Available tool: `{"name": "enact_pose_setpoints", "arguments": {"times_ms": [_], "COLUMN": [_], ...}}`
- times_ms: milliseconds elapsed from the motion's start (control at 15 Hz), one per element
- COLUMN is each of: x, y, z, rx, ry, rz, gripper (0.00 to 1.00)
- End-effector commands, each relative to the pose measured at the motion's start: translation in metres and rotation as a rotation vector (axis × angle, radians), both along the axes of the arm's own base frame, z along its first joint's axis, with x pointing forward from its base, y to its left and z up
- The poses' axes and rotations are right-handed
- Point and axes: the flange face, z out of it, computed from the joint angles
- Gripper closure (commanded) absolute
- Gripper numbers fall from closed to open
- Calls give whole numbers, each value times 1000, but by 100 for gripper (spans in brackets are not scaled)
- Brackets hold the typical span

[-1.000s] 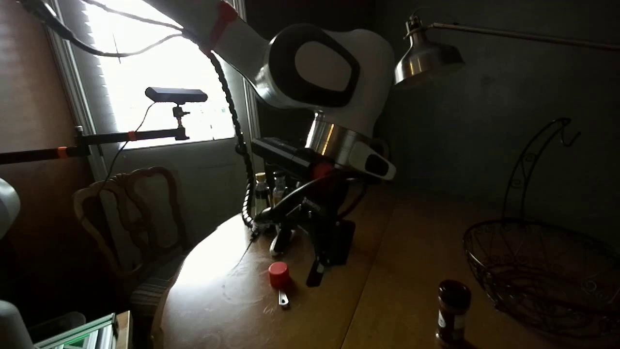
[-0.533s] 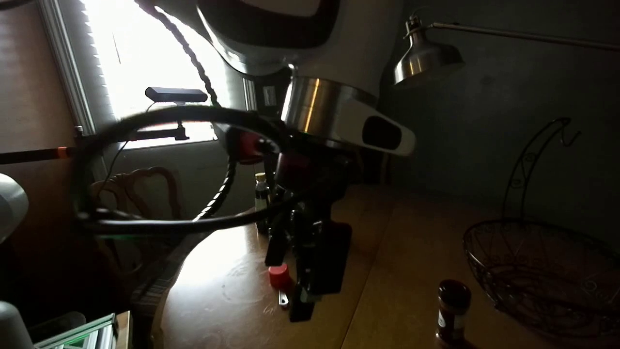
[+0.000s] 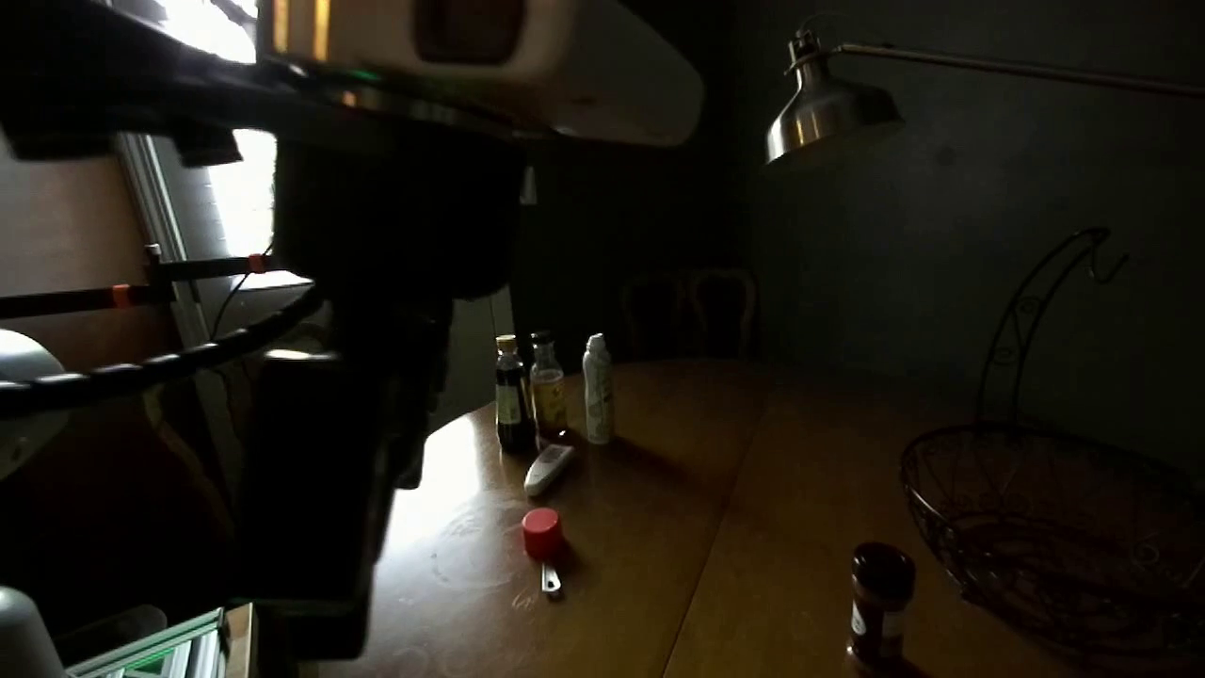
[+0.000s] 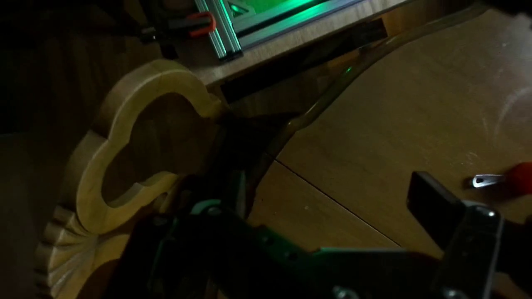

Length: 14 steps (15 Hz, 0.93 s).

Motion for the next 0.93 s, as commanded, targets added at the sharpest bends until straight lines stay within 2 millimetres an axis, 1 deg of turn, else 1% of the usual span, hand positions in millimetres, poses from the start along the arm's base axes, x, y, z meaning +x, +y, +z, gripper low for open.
{"name": "enact_pose_setpoints", "arguments": {"times_ms": [0, 333, 467, 667, 800, 867], "x": [-49, -97, -114, -137, -149, -140], "y": [-8, -26, -38, -62, -79, -67], "z": [16, 40, 47, 54, 57, 56], "rx": [-15, -10, -35, -93, -129, -96], "ry": [6, -26, -39, -42, -61, -52], "rz": [-120, -234, -282, -356, -396, -355], "gripper": [0, 0, 0, 0, 0, 0]}}
